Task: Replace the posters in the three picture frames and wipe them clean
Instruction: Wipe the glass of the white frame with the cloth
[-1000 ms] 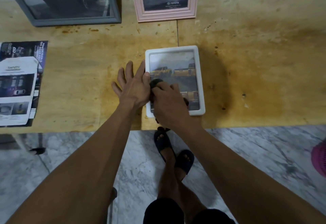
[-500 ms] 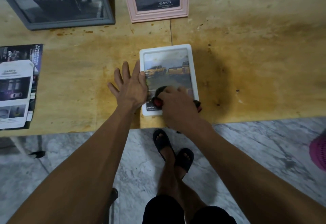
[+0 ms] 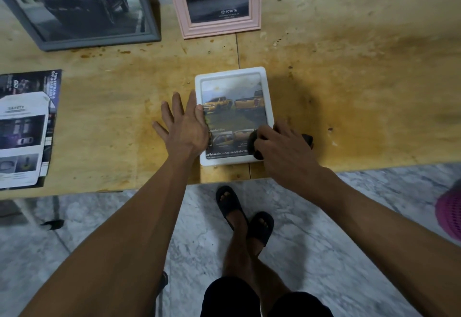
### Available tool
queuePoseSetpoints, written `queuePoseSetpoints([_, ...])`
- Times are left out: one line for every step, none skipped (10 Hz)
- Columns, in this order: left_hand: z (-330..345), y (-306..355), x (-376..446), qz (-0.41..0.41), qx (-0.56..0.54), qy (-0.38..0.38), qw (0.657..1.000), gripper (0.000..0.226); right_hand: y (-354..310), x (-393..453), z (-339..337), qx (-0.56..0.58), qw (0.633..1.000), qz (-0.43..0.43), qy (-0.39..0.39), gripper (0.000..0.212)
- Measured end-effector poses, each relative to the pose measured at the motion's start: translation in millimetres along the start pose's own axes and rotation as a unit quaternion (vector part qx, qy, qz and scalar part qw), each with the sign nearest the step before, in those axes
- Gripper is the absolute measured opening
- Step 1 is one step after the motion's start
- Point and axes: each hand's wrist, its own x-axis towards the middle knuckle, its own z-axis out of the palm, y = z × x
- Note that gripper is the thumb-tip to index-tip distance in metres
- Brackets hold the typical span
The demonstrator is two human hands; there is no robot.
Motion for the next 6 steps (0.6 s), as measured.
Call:
queuePoseSetpoints([1,0,0,-0.001,0.008,0.002,1.0,0.05,5,3,-10,-0.016,1.0,0.003,0.006,0.008])
queuePoseSetpoints([2,0,0,-0.003,0.008,0.0,1.0,0.05,39,1,-16,-0.008,0.996,0.088,0.01,0.022])
queuePoseSetpoints([2,0,-1,-0.002,0.007,0.0,1.0,0.051,83,0,-1,-0.065,0.981,0.171,0.063,0.034])
queuePoseSetpoints([1,1,-1,-0.002,0.007,-0.002,1.0,0.051,89,-1,15,-0.059,0.962,0.256,0.074,0.042])
queuePoseSetpoints([0,0,-1,0.002,0.008,-0.003,1.0,0.051,57,-4,23,0.02,0.948,0.311,0.062,0.051])
queuePoseSetpoints([0,0,-1,0.002,0.011,-0.003,1.0,0.051,37,-7,30,0.066,0.934,0.352,0.023,0.061])
